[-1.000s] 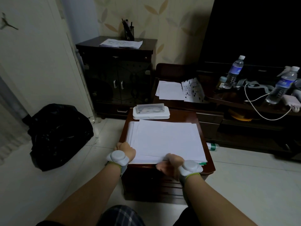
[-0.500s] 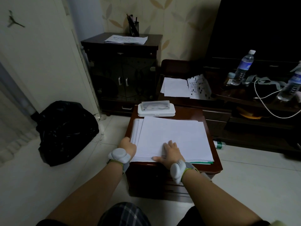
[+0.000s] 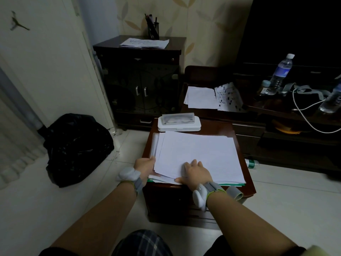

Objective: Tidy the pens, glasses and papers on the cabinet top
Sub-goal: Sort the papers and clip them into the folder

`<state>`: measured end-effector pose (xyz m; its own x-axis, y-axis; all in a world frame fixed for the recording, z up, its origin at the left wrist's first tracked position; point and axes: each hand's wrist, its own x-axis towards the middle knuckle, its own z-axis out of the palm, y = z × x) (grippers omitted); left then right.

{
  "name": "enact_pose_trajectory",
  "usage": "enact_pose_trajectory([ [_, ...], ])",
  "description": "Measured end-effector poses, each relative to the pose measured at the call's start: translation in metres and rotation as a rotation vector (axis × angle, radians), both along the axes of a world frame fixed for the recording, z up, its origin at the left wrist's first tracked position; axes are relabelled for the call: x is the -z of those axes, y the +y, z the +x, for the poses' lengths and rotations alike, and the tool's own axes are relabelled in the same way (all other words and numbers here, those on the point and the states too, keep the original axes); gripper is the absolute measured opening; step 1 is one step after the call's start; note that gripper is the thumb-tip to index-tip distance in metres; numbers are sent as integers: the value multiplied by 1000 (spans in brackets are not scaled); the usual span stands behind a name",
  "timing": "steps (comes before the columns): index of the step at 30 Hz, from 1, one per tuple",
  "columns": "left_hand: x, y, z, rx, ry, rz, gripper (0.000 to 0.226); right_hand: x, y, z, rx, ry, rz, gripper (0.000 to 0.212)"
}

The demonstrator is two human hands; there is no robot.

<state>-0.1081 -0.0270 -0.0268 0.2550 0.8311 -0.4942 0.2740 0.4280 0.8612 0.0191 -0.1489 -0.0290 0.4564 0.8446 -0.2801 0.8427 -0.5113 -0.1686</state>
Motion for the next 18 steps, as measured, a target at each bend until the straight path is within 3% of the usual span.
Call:
enact_pose_trajectory([
  [12,-1,0,0,90,-67,-39,12,10,-3,-4,-211,-215,102,63],
  [18,-19,-15,2,147,-134,-120,17,15,-3,-7,-277,-290,110,35],
])
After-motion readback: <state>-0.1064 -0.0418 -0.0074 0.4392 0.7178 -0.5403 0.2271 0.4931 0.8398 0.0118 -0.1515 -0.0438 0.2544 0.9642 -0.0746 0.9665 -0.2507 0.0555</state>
